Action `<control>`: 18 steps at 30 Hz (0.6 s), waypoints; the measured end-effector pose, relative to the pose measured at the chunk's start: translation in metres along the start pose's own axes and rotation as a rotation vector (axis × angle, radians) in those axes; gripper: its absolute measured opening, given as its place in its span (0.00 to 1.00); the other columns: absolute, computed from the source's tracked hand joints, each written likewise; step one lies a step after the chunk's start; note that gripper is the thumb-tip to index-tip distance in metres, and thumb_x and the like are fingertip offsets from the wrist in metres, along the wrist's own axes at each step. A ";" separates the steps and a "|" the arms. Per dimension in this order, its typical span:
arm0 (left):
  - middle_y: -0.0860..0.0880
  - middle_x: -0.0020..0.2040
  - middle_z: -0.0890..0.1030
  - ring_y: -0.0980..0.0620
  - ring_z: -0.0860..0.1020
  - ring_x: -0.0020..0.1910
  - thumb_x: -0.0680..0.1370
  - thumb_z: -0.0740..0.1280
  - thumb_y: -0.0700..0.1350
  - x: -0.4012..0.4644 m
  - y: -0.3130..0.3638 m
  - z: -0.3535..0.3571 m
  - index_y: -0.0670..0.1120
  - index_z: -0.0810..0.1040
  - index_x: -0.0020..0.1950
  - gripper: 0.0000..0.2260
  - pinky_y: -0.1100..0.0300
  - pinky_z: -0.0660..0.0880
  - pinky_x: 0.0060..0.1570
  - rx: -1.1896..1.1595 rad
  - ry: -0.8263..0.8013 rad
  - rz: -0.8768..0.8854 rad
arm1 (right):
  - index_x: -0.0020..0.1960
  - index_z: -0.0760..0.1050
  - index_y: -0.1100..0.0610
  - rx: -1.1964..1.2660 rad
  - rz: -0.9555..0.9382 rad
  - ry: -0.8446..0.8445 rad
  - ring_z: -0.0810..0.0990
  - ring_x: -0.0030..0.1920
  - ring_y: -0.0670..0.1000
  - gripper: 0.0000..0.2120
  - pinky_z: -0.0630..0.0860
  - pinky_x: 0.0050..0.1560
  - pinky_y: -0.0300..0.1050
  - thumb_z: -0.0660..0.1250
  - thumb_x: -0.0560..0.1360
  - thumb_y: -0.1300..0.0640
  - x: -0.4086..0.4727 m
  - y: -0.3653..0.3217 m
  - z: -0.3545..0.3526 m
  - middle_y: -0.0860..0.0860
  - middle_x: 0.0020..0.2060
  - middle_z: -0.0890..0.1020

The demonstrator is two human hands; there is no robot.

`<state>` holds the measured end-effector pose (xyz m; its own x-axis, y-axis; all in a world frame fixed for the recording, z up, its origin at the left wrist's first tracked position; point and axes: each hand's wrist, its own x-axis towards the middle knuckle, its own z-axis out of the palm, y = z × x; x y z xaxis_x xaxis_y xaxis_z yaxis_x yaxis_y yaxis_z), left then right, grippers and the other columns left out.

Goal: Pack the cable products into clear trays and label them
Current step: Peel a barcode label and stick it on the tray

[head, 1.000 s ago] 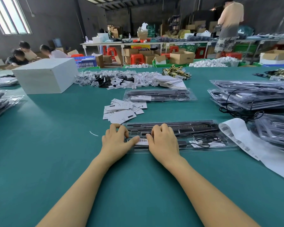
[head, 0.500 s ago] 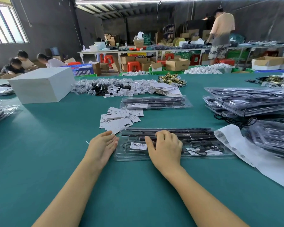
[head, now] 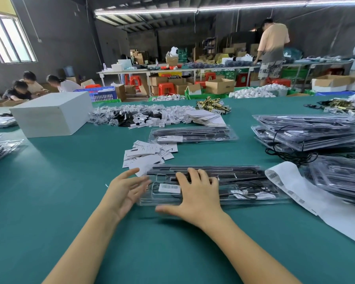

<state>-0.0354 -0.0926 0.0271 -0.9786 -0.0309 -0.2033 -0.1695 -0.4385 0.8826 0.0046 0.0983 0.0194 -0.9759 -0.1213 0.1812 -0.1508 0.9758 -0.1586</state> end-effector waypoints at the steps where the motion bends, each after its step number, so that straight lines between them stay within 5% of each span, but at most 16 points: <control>1: 0.39 0.43 0.84 0.49 0.84 0.38 0.73 0.65 0.28 0.000 -0.001 0.001 0.39 0.74 0.59 0.16 0.62 0.81 0.40 0.016 0.013 0.024 | 0.76 0.51 0.47 -0.018 -0.042 -0.064 0.51 0.75 0.58 0.54 0.51 0.70 0.64 0.53 0.58 0.18 0.001 0.001 -0.003 0.53 0.76 0.55; 3: 0.41 0.40 0.84 0.51 0.82 0.35 0.73 0.65 0.27 0.000 0.000 0.003 0.40 0.75 0.59 0.16 0.64 0.79 0.38 0.001 0.040 0.073 | 0.77 0.46 0.47 -0.049 -0.095 -0.089 0.50 0.75 0.59 0.50 0.52 0.70 0.63 0.62 0.65 0.26 0.002 0.004 -0.011 0.54 0.76 0.52; 7: 0.42 0.48 0.82 0.55 0.76 0.32 0.74 0.65 0.33 -0.002 0.010 0.003 0.42 0.73 0.59 0.14 0.69 0.71 0.25 -0.204 0.033 0.122 | 0.73 0.57 0.50 -0.167 -0.079 0.179 0.69 0.65 0.57 0.30 0.62 0.63 0.55 0.63 0.74 0.57 0.004 0.011 -0.027 0.53 0.66 0.70; 10: 0.48 0.45 0.83 0.56 0.78 0.35 0.77 0.64 0.43 -0.006 0.020 0.001 0.48 0.80 0.50 0.05 0.65 0.74 0.34 -0.300 -0.074 0.165 | 0.68 0.67 0.48 -0.051 -0.057 0.434 0.75 0.60 0.54 0.20 0.66 0.61 0.51 0.60 0.78 0.59 0.007 0.016 -0.042 0.47 0.60 0.77; 13: 0.49 0.53 0.84 0.54 0.79 0.45 0.76 0.63 0.50 -0.010 0.018 0.005 0.50 0.79 0.53 0.10 0.58 0.71 0.47 -0.155 -0.151 0.188 | 0.61 0.78 0.52 0.319 -0.084 0.705 0.81 0.49 0.49 0.12 0.75 0.50 0.45 0.62 0.80 0.58 0.008 0.029 -0.070 0.47 0.49 0.84; 16: 0.46 0.53 0.84 0.52 0.80 0.47 0.78 0.61 0.49 -0.013 -0.001 0.018 0.47 0.78 0.56 0.11 0.57 0.72 0.48 -0.027 -0.150 0.140 | 0.52 0.80 0.52 0.690 -0.017 0.880 0.74 0.34 0.34 0.08 0.67 0.36 0.25 0.62 0.80 0.57 0.008 0.049 -0.099 0.38 0.31 0.77; 18: 0.44 0.52 0.84 0.48 0.81 0.50 0.77 0.62 0.48 -0.015 -0.015 0.027 0.44 0.77 0.56 0.12 0.56 0.75 0.49 0.013 -0.156 0.114 | 0.44 0.80 0.48 1.089 0.073 0.966 0.72 0.31 0.37 0.10 0.70 0.37 0.31 0.63 0.80 0.57 0.010 0.061 -0.115 0.40 0.28 0.75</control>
<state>-0.0213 -0.0613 0.0284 -0.9976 0.0601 -0.0346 -0.0571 -0.4287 0.9016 0.0040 0.1774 0.1235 -0.5688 0.5175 0.6393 -0.5774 0.3022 -0.7584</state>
